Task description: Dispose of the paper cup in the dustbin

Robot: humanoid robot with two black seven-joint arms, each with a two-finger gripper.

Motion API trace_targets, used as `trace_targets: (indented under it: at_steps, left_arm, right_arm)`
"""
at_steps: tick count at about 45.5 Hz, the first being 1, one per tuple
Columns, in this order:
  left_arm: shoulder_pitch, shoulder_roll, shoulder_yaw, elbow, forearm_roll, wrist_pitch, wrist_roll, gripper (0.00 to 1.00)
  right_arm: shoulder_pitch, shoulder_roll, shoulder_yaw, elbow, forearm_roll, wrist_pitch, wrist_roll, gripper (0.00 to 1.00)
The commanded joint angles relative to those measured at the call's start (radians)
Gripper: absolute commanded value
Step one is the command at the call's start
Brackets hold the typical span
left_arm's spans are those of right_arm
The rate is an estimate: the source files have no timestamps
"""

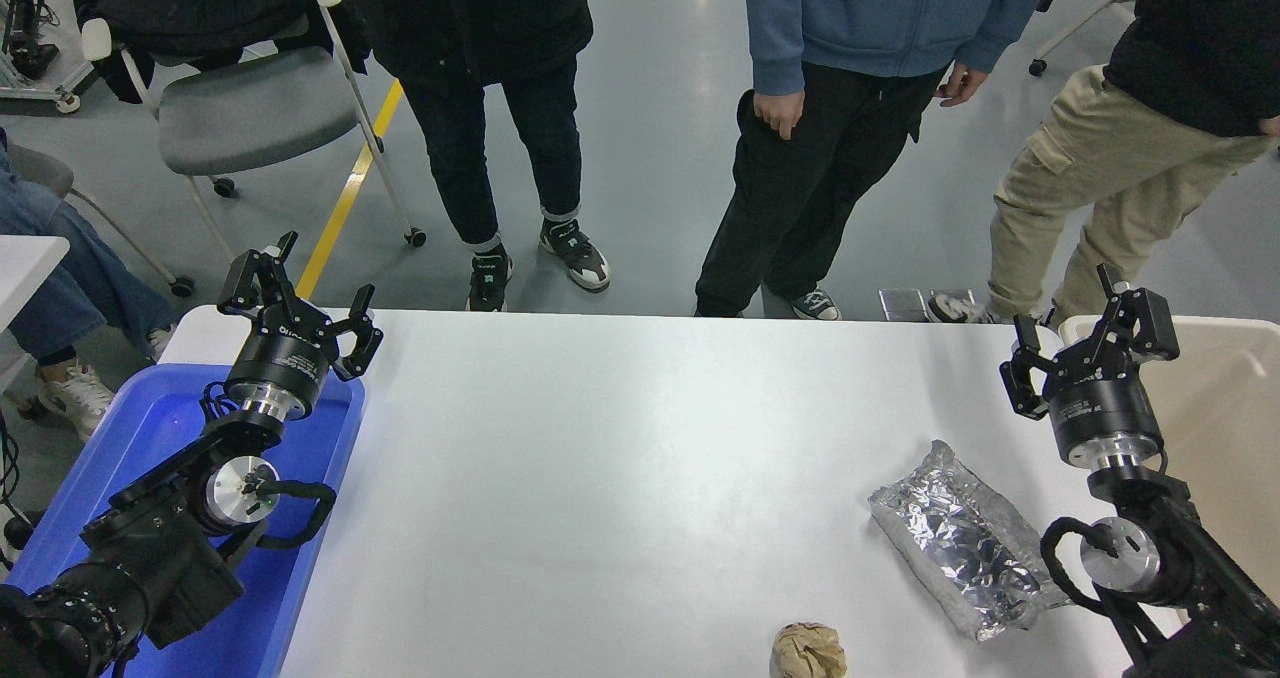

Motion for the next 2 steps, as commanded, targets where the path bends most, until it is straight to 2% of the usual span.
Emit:
trace_targets:
  at_steps: [1, 2]
  left_arm:
    - [-0.001, 0.001, 0.0, 0.0, 0.0, 0.0, -0.001, 1.0]
    - [-0.001, 0.0, 0.0, 0.0, 0.0, 0.0, 0.0, 1.0]
  right_arm:
    - [0.001, 0.008, 0.001, -0.001, -0.008, -0.002, 0.006, 0.99]
    - [0.001, 0.008, 0.003, -0.001, -0.008, -0.004, 0.008, 0.99]
